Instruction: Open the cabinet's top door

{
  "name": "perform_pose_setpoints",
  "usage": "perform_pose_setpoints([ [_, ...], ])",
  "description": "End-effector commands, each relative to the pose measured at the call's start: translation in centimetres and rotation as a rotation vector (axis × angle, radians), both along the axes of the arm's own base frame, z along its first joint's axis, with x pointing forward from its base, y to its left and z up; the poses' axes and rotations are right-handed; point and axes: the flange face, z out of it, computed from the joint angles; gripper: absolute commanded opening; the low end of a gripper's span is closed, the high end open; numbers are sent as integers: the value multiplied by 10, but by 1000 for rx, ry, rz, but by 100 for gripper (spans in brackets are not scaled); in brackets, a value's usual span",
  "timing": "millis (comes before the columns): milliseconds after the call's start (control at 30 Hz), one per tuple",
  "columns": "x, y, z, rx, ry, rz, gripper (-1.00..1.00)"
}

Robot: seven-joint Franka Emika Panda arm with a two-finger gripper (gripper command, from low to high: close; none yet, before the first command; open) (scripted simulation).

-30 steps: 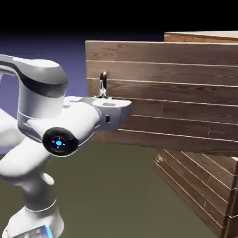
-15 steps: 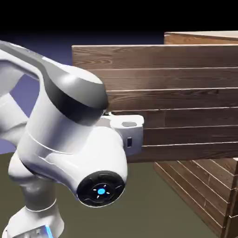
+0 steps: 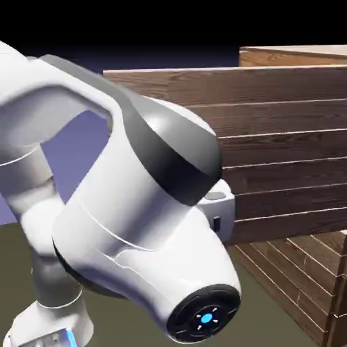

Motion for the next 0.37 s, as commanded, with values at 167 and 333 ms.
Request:
perform_pose_setpoints([
  [167, 4, -24, 0, 1, 0, 52, -100],
  [333, 12, -53, 0, 1, 0, 117, -100],
])
